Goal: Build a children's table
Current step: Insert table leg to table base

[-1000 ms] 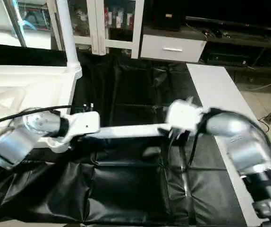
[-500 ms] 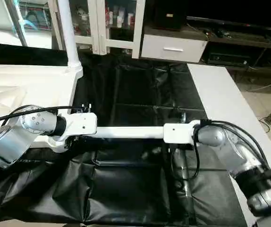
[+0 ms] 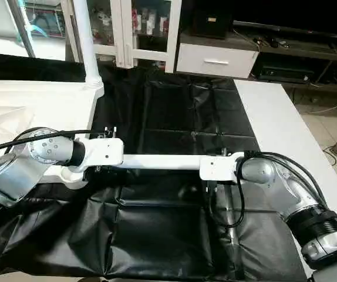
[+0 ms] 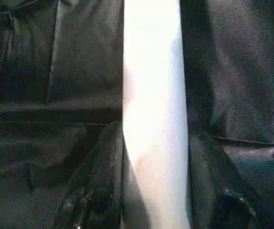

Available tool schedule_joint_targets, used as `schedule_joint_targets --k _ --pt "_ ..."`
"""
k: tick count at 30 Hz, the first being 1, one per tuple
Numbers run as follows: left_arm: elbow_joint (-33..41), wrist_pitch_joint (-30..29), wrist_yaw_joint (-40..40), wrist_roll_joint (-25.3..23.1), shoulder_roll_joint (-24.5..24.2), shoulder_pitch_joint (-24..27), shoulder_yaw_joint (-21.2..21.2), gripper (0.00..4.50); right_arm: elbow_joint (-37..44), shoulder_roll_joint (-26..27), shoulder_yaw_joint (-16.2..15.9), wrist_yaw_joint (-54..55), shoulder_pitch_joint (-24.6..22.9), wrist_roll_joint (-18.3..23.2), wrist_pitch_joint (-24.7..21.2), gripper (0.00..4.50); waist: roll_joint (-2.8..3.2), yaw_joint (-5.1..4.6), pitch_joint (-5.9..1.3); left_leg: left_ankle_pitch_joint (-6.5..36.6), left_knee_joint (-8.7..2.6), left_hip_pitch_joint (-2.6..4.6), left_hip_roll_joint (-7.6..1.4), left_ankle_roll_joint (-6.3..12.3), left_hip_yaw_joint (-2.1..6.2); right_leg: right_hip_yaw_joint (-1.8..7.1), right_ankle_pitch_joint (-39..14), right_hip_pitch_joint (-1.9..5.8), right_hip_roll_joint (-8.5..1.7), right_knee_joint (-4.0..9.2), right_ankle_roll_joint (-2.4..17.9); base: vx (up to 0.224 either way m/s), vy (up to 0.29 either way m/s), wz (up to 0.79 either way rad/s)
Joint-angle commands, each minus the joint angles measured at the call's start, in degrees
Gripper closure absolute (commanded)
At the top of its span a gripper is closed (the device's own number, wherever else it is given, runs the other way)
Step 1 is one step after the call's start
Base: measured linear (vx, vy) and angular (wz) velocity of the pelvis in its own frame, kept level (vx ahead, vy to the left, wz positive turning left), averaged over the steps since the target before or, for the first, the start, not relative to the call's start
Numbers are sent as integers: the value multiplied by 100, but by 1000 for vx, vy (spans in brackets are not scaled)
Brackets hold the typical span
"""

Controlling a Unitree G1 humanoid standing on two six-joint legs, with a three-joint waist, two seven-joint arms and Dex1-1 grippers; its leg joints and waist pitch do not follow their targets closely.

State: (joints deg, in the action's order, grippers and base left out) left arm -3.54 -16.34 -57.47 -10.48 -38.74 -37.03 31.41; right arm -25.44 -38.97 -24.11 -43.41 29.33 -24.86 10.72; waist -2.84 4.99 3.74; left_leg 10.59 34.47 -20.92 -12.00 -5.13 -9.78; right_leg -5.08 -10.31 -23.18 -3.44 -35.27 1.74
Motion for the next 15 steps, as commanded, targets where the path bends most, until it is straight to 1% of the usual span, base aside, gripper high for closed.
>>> schedule_joint_targets --k 1,4,5,7,8,9,11,12,13,14,15 --pt "183 28 -18 -38 40 -181 -180 296 -93 -22 7 -114 69 -47 1 202 -9 -20 -366 889 -377 43 -149 197 4 357 -1028 331 -433 349 1073 0 0 0" --pt "212 16 -9 -47 43 -180 -205 296 -121 -11 13 -120 71 -50 -4 213 -2 -16 -366 891 -378 47 -150 196 6 357 -1054 329 -437 352 1070 0 0 0" --pt "221 10 -3 -47 41 -182 -218 296 -126 -6 20 -118 70 -44 -9 233 -3 -15 -366 894 -377 46 -149 194 6 357 -1054 328 -435 350 1071 0 0 0" --pt "226 34 19 -75 19 -188 -238 296 -140 2 25 -109 73 -23 -4 251 0 -14 -371 906 -377 44 -149 186 8 356 -1066 332 -437 351 1073 0 0 0" --pt "215 13 62 -156 -30 -196 -254 296 -148 25 64 -89 82 40 -16 254 -1 -13 -373 906 -375 47 -149 186 6 356 -1070 329 -438 352 1069 0 0 0" --pt "215 13 62 -156 -30 -196 -254 296 -148 25 64 -89 82 40 -16 256 6 -10 -391 892 -371 50 -150 185 9 355 -1042 339 -439 343 1076 0 0 0" --pt "169 41 175 -216 -44 -192 -308 296 -162 48 88 -67 101 74 -25 259 11 -8 -395 871 -369 46 -151 171 8 355 -996 340 -440 342 1090 0 0 0" --pt "137 108 12 -39 -52 -185 -364 240 -186 80 123 -32 114 108 -23 260 40 3 -419 852 -364 52 -150 157 13 355 -927 350 -440 323 1110 0 0 0" --pt "125 142 0 0 -54 -186 -397 226 -197 88 124 -23 117 105 -19 260 30 -4 -420 836 -362 46 -148 157 10 354 -889 350 -437 326 1119 0 0 0" --pt "116 164 -6 22 -54 -186 -421 226 -204 93 125 -18 118 103 -17 260 42 -7 -420 829 -361 38 -143 145 9 353 -815 353 -428 318 1142 0 0 0" --pt "106 192 -9 39 -50 -186 -453 226 -214 98 126 -13 120 98 -13 260 32 -8 -420 840 -357 37 -138 145 6 354 -791 356 -431 321 1163 0 0 0"
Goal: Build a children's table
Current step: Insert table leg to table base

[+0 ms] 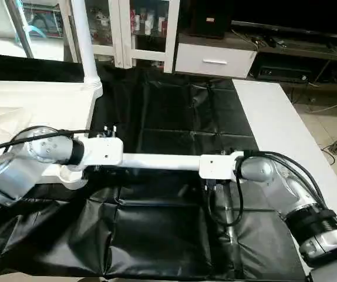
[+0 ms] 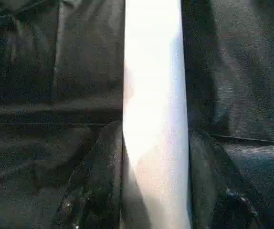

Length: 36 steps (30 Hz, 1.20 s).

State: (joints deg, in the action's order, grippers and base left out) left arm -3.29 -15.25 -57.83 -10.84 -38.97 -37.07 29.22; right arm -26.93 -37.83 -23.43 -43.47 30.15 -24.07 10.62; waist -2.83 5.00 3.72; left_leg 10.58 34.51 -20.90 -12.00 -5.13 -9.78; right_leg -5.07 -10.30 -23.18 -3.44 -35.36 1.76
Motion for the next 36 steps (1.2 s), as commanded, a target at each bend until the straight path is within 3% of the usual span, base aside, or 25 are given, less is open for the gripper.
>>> schedule_joint_targets --k 1,10,12,13,14,16,17,18,20,21,22,23,25,26,27,28,29,30,32,33,34,36 --pt "57 169 -6 132 -45 -218 -307 223 -69 -12 66 -1 34 20 -10 261 51 1 -417 850 -363 36 -137 136 10 352 -794 358 -432 330 1168 0 0 0" --pt "-24 554 -289 786 -207 -432 -980 145 -329 -23 125 70 -8 52 -30 262 51 16 -418 951 -362 48 -130 68 6 350 -765 356 -426 323 1218 0 0 0" --pt "-100 524 -224 1156 -79 -517 -1402 125 -521 27 247 103 -40 212 -72 262 18 13 -417 951 -364 39 -132 64 7 347 -823 367 -432 315 1204 0 0 0" --pt "-140 485 -176 1324 -11 -559 -1589 125 -603 58 312 134 -53 289 -114 262 33 18 -412 974 -361 41 -128 57 3 349 -880 360 -437 323 1200 0 0 0" --pt "-264 396 29 1650 142 -665 -2014 112 -760 121 455 153 -99 473 -225 262 38 16 -414 990 -356 47 -127 54 -1 351 -899 352 -439 322 1207 0 0 0" --pt "-425 341 266 1975 272 -763 -2443 104 -895 173 582 160 -155 640 -326 262 21 19 -415 1062 -344 48 -116 50 -4 341 -987 346 -426 339 1225 0 0 0" --pt "-554 148 697 2346 498 -831 -2969 92 -905 249 771 129 -258 895 -451 262 40 15 -407 1161 -344 41 -114 28 2 334 -1063 345 -414 340 1205 0 0 0" --pt "-557 138 709 2359 505 -833 -2984 92 -904 252 777 128 -261 903 -454 262 29 15 -397 1227 -338 52 -108 33 -13 337 -1128 343 -418 360 1196 0 0 0" --pt "-637 -320 1212 2833 843 -807 -3567 72 -618 568 1283 36 -368 1612 -949 262 72 26 -390 1341 -348 62 -114 35 17 316 -1432 329 -431 390 1104 0 0 0" --pt "-637 -557 1381 2937 965 -719 -3706 72 -387 814 1639 -9 -391 2143 -1329 262 50 11 -400 1358 -342 67 -117 54 3 323 -1401 344 -425 393 1100 0 0 0" --pt "-585 -659 1428 2980 1049 -611 -3716 70 -177 1032 1948 -57 -403 2643 -1636 262 48 3 -375 1527 -359 84 -119 95 19 306 -1609 322 -420 418 1077 0 0 0" --pt "-575 -676 1435 2987 1065 -590 -3716 70 -138 1073 2007 -67 -405 2737 -1693 263 56 -6 -389 1604 -375 78 -116 99 41 288 -1825 336 -428 433 976 0 0 0" --pt "-345 -1022 1464 3166 1336 -344 -3654 70 381 1458 2510 -281 -436 3861 -2358 263 82 9 -405 1511 -379 100 -132 112 48 300 -1788 310 -439 448 935 0 0 0" --pt "-195 -1171 1461 3298 1554 -218 -3530 70 781 1568 2626 -530 -499 4491 -2794 263 82 18 -414 1400 -384 100 -140 149 44 313 -1591 320 -432 424 1003 0 0 0" --pt "-195 -1171 1461 3298 1554 -218 -3530 70 781 1568 2626 -530 -499 4491 -2794 263 77 32 -420 1347 -388 87 -147 183 43 311 -1501 343 -432 426 1018 0 0 0" --pt "-107 -1277 1478 3401 1703 -146 -3455 70 1039 1629 2688 -702 -540 4888 -3089 263 95 48 -421 1291 -381 98 -149 172 34 314 -1445 307 -426 425 1035 0 0 0" --pt "-107 -1277 1478 3401 1703 -146 -3455 70 1039 1629 2688 -702 -540 4888 -3089 263 98 76 -425 1247 -380 99 -150 164 36 313 -1409 314 -433 421 1033 0 0 0" --pt "-81 -1327 1552 3498 1884 -133 -3354 70 1386 1649 2736 -924 -602 5439 -3516 263 94 79 -429 1215 -382 87 -143 151 35 310 -1404 320 -433 423 1022 0 0 0" --pt "-102 -1530 1909 3648 2318 -267 -3339 70 1981 1642 2982 -1295 -690 6526 -4605 263 44 121 -431 1130 -375 85 -153 222 34 314 -1327 346 -447 420 1031 0 0 0" --pt "-102 -1530 1909 3648 2318 -267 -3339 70 1981 1642 2982 -1295 -690 6526 -4605 263 42 115 -417 1099 -379 75 -140 240 24 314 -1340 357 -425 433 1030 0 0 0" --pt "-171 -1586 2085 3645 2485 -353 -3347 70 2149 1618 3073 -1404 -715 6863 -4974 264 36 156 -428 1061 -361 82 -140 242 21 310 -1388 349 -431 437 986 0 0 0" --pt "-265 -1643 2297 3587 2667 -463 -3371 70 2337 1599 3239 -1425 -747 7228 -5401 264 -63 161 -426 985 -366 43 -125 221 20 297 -1606 363 -444 468 820 0 0 0"
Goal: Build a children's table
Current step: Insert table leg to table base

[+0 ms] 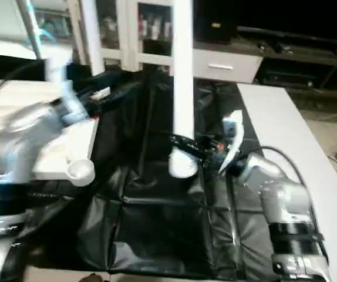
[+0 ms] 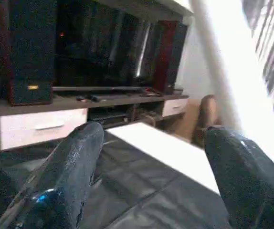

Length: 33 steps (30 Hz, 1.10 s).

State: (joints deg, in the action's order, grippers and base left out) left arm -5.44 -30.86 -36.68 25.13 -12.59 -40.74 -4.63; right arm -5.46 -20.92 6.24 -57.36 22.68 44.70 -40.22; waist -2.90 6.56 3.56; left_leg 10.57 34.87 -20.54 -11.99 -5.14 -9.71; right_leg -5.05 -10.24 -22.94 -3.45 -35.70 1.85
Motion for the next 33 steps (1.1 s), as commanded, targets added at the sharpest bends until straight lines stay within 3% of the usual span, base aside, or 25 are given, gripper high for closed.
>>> schedule_joint_targets --k 1,2,4,5,6,8,11,15,19,25,32,33 --pt "-71 -83 211 -26 56 -117 13 70 224 -95 308 -34 -4 427 -389 264 -12 35 -413 928 -394 15 -121 201 22 298 -1747 323 -463 512 724 0 0 0" --pt "-145 -195 303 90 203 -227 -75 70 302 -117 434 14 -13 725 -637 264 -59 17 -402 890 -400 -1 -109 186 12 292 -1828 330 -446 531 653 0 0 0" --pt "-219 -454 391 401 392 -396 -219 70 387 -164 531 85 -28 1018 -859 264 -43 38 -412 838 -386 -1 -98 161 14 285 -1940 320 -460 540 587 0 0 0" --pt "-223 -475 396 427 404 -409 -230 70 393 -168 534 90 -29 1033 -869 264 -78 52 -413 769 -375 -16 -83 162 3 283 -1960 326 -457 543 549 0 0 0" --pt "-223 -709 413 726 532 -522 -318 70 479 -207 572 145 -47 1179 -1016 264 -73 56 -418 746 -379 -8 -96 155 12 282 -1952 318 -466 540 544 0 0 0" --pt "-177 -1209 368 1299 742 -668 -464 70 646 -270 634 221 -69 1382 -1304 264 -57 72 -429 631 -363 -11 -97 155 6 276 -1771 311 -459 518 631 0 0 0" --pt "-127 -1557 248 1666 826 -691 -525 70 723 -278 669 246 -76 1452 -1421 264 -56 86 -435 539 -367 -47 -104 177 14 261 -1559 330 -463 501 711 0 0 0" --pt "-80 -2163 66 2322 1049 -729 -653 24 893 -292 662 313 -119 1531 -1536 264 -39 105 -440 449 -366 -43 -108 190 7 263 -1273 336 -457 495 789 0 0 0" --pt "-130 -2245 127 2421 1142 -761 -705 2 938 -276 637 435 -118 1458 -1484 264 -43 142 -434 487 -372 -28 -116 181 3 263 -1331 339 -462 509 743 0 0 0" --pt "-101 -2325 423 2349 1158 -792 -542 0 1180 -387 95 791 -44 587 -1081 264 -30 159 -424 574 -395 -27 -116 29 13 269 -1497 349 -463 530 522 0 0 0" --pt "-219 -2371 604 1980 954 -788 -316 0 1369 -375 -40 936 18 413 -963 264 -28 154 -434 537 -400 -32 -120 41 24 275 -1299 356 -455 501 495 0 0 0" --pt "-239 -2378 618 1980 937 -793 -331 28 1356 -385 -49 926 21 393 -950 264 -40 154 -431 521 -398 -28 -116 53 19 275 -1269 351 -450 497 512 0 0 0"
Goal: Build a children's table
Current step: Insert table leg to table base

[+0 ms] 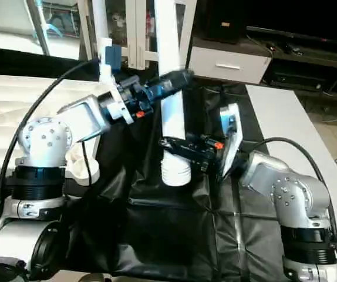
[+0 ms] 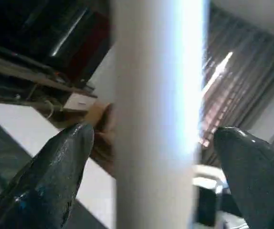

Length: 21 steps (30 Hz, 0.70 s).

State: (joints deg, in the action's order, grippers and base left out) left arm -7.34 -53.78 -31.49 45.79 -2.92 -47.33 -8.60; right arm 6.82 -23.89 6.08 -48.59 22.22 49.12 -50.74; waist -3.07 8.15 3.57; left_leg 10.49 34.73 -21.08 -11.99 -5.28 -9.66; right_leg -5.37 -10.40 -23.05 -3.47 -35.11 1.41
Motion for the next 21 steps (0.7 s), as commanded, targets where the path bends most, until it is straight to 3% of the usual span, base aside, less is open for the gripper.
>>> schedule_joint_targets --k 1,8,9,11,21 --pt "-68 -93 111 -86 -44 -138 53 28 117 -97 -42 40 70 -68 113 264 -21 -2 -432 534 -384 27 -116 68 13 307 -1254 362 -451 440 564 0 0 0" --pt "-84 -190 59 -8 -193 -122 -19 84 95 -169 -242 -82 63 -300 241 264 -31 -3 -426 546 -387 29 -121 62 10 310 -1297 362 -463 437 593 0 0 0" --pt "-80 -204 22 24 -217 -122 -31 112 79 -174 -278 -90 69 -357 270 264 -33 -6 -422 553 -388 27 -119 61 10 309 -1309 361 -460 438 592 0 0 0" --pt "-56 -256 -52 79 -289 -97 -32 122 34 -156 -363 -145 94 -444 353 264 -60 -3 -421 531 -386 23 -118 73 6 311 -1330 361 -466 436 573 0 0 0" --pt "-28 -316 -150 101 -394 -93 -22 210 -89 -104 -440 -169 188 -549 482 264 -24 -9 -404 552 -393 31 -120 69 6 318 -1245 354 -463 427 634 0 0 0"
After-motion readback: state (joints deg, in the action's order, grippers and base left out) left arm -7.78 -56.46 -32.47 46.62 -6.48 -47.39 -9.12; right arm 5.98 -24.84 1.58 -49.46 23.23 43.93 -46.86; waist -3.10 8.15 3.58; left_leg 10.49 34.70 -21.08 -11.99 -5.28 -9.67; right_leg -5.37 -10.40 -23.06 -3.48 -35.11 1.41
